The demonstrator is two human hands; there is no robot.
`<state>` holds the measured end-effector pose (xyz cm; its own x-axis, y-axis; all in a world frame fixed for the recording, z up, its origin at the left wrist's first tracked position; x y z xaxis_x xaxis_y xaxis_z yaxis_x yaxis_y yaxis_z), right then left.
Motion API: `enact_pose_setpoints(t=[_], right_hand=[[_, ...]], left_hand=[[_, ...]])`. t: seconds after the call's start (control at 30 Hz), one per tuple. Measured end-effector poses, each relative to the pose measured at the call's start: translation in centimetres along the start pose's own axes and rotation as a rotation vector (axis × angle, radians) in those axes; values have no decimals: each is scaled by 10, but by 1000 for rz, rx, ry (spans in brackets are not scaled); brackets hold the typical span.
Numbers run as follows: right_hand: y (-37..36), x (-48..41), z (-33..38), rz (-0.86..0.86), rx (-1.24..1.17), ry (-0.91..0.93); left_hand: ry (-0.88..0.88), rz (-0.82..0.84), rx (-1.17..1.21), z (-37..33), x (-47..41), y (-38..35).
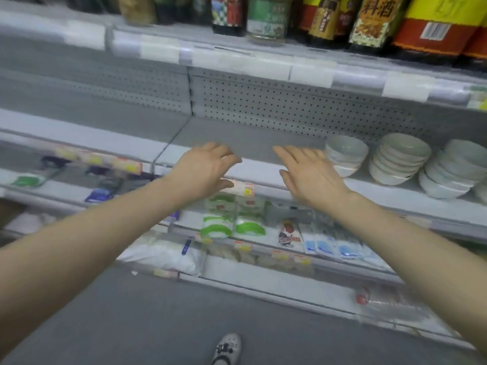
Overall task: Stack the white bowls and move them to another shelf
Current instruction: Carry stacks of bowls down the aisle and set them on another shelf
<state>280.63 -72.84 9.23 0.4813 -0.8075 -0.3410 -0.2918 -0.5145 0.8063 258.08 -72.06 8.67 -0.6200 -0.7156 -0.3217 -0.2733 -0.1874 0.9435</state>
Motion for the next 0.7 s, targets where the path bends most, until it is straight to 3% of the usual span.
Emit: enact_pose_setpoints(t=[0.43, 0.7], right_hand=[[133, -109, 278, -179, -187, 465], [221, -209, 490, -334, -296, 618]], left_hand=[[465, -91, -247, 102, 300, 120], [790, -169, -380, 203, 485, 203]])
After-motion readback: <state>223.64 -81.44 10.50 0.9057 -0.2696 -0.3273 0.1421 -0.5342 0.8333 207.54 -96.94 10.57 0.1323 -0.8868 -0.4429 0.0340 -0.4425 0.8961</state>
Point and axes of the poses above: each hand's wrist, its own x-axis away from the middle knuckle, its own y-axis out of the back of the hand, z = x × y, the point moved 4 cm from there along -x, towards the middle knuckle, and after that the axes turned 14 degrees about x, right-handed, at the moved point
